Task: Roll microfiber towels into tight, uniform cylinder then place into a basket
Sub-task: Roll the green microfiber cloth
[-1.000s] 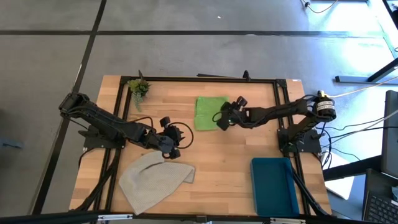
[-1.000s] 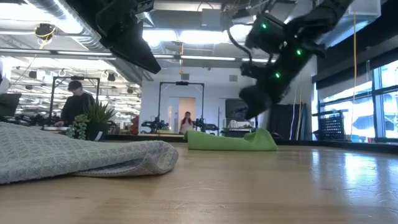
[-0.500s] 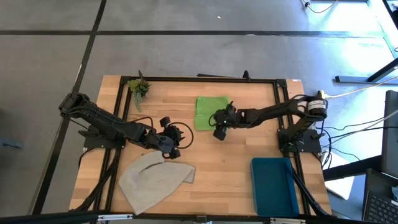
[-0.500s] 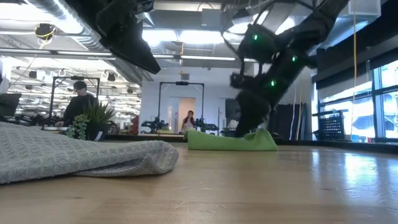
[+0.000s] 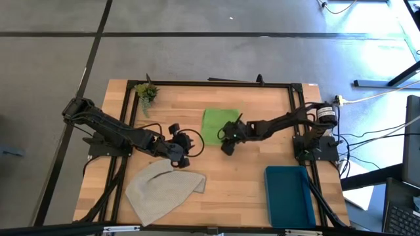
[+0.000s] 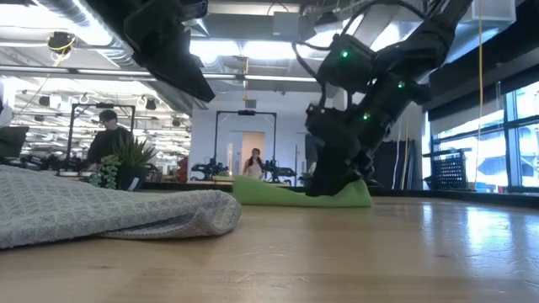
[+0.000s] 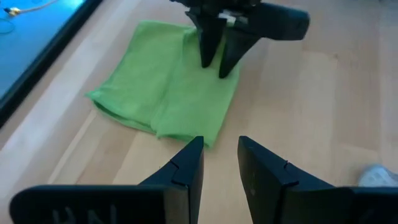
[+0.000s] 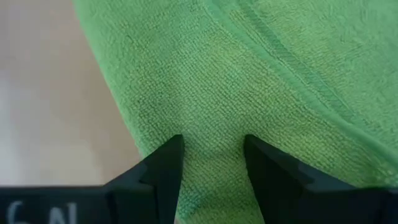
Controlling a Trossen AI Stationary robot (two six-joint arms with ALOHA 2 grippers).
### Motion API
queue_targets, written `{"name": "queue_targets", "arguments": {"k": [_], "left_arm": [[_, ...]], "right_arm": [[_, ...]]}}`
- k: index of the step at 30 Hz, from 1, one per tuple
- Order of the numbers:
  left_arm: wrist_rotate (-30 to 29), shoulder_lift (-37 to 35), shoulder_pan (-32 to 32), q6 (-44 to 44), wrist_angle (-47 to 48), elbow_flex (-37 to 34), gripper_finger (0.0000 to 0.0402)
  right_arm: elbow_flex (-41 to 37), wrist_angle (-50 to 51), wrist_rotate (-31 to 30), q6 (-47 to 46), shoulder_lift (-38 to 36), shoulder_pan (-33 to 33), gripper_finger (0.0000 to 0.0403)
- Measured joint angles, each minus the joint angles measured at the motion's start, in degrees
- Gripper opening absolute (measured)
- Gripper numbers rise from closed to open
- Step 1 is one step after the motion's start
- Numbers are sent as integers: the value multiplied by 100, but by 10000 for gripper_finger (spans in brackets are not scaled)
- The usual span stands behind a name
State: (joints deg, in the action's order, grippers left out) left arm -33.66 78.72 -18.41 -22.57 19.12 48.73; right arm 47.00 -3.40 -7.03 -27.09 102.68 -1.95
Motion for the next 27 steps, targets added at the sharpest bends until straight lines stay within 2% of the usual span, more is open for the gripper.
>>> {"name": "queue_targets", "arguments": {"k": [8,13,21,23,27], "left_arm": [[169,0,-67,-132,232,0,92],[172,0,-188,-131,277,0,92],[180,0,-313,-73,285,0,92],[186,2,-279,114,275,0,92],[191,178,-49,347,108,-3,92]], "right_arm": [[-7,-581,151,-459,9,686,174],[127,-586,102,82,-132,879,174],[834,1040,30,1552,-628,1012,174],[971,1381,-243,1837,-627,1053,174],[986,1765,-1074,1847,-616,1028,174]]}}
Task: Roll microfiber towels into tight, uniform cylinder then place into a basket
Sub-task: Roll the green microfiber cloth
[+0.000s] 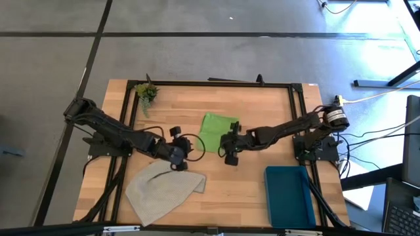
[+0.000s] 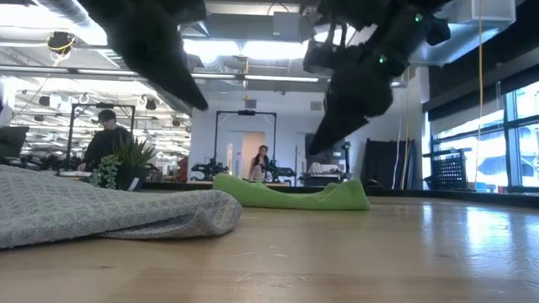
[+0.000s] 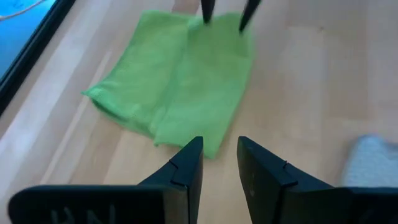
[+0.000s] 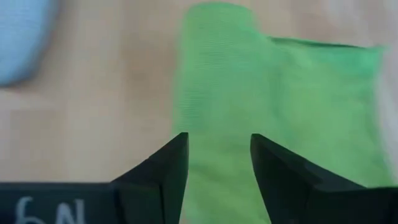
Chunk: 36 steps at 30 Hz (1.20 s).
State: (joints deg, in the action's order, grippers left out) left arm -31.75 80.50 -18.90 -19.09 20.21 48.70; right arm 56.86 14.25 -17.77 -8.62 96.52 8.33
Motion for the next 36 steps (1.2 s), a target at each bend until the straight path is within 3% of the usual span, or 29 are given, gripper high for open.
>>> {"name": "queue_targets", "arguments": {"k": [6,12,17,22,31,36], "left_arm": [[-10,684,616,272,-267,-6,92],[-2,1281,1101,469,-746,1,92],[521,1764,1376,775,-1247,0,92],[577,2176,1609,891,-1405,1,92],[621,2275,1620,854,-1284,27,92],[639,2270,1370,223,-818,32,92]], "right_arm": [[4,255,-756,-312,173,-197,174],[2,419,-814,-322,516,-332,174],[2,443,-845,-354,686,-487,174],[0,635,-1009,-599,722,-638,174],[-7,761,-977,-681,740,-668,174],[-7,794,-968,-765,740,-666,174]]}}
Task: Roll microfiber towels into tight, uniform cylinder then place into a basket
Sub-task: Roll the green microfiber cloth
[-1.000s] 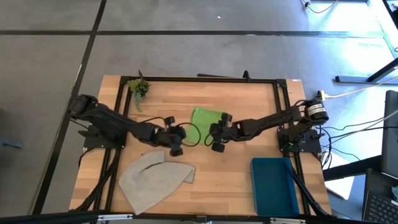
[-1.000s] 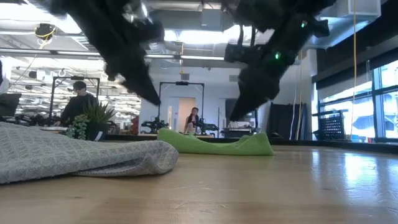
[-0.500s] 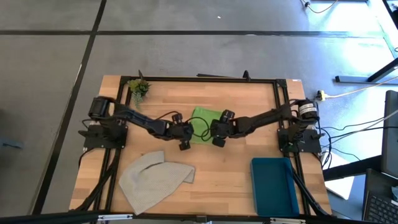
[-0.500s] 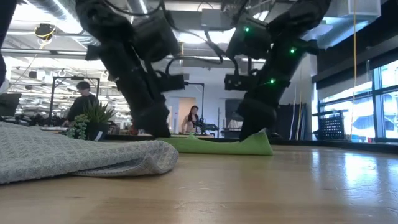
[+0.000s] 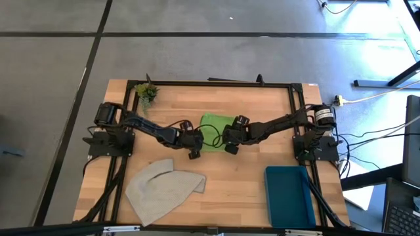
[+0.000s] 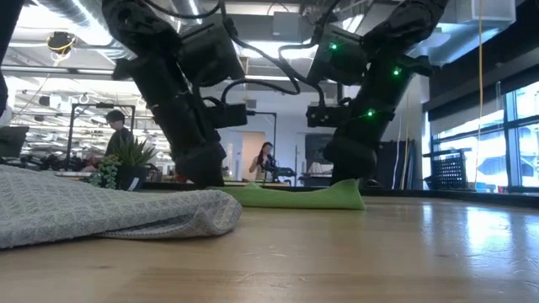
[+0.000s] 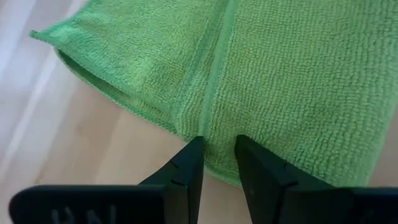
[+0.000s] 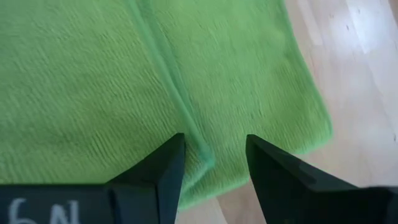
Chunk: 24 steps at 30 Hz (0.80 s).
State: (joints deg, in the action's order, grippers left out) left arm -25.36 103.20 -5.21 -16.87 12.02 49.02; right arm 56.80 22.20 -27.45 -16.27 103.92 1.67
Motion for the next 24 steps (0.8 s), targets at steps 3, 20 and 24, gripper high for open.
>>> {"name": "queue_targets", "arguments": {"k": [3,20,24], "left_arm": [[-16,0,-207,-424,161,-1,92],[-184,-722,-867,-1225,209,87,92],[-281,-1105,-880,-916,220,89,92]], "right_arm": [[0,-1,8,0,0,0,174],[21,32,-285,331,-536,223,174],[20,9,-296,457,-818,447,174]]}}
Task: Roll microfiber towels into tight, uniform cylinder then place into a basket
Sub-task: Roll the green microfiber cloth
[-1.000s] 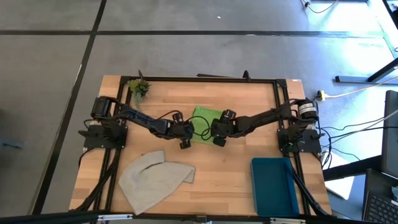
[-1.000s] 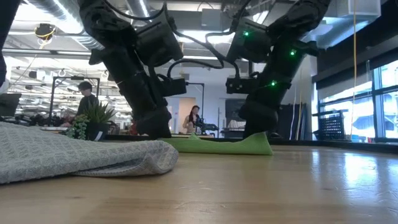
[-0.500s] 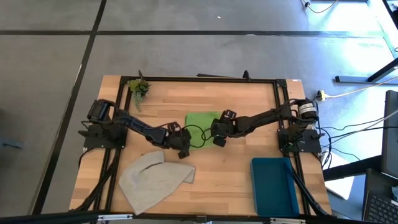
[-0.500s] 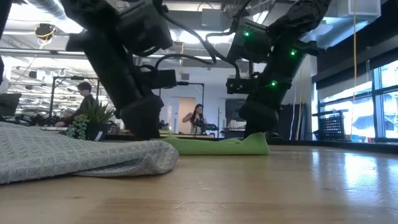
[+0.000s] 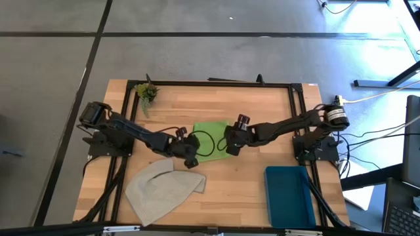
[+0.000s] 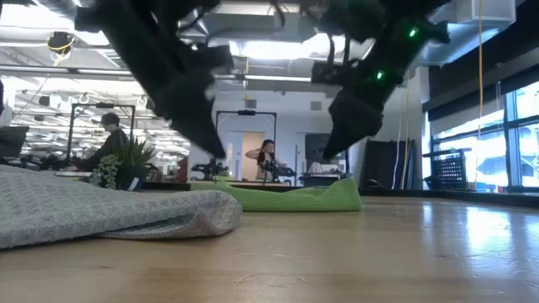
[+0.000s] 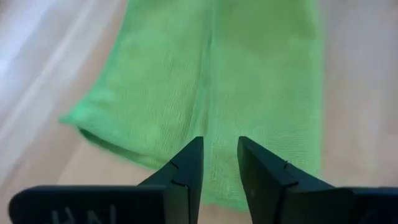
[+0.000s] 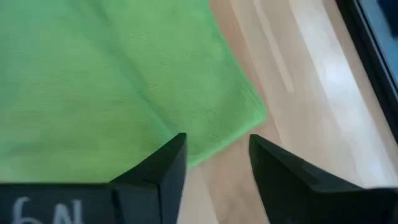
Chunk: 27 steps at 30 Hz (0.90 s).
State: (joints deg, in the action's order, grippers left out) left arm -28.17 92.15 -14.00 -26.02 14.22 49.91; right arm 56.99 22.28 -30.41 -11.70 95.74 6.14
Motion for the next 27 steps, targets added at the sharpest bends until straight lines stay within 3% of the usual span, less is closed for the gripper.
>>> {"name": "queue_targets", "arguments": {"k": [9,19,24,27], "left_arm": [[333,-208,-494,1939,-59,13,92],[234,-178,-657,1873,-114,13,119],[234,-178,-657,1873,-116,13,134],[234,-178,-657,1872,-116,14,135]], "right_arm": [[2,-11,42,310,-109,640,174],[2,-13,64,327,-107,1045,174],[-91,-96,827,758,-107,1100,174],[-362,-687,1213,1106,-102,1100,174]]}}
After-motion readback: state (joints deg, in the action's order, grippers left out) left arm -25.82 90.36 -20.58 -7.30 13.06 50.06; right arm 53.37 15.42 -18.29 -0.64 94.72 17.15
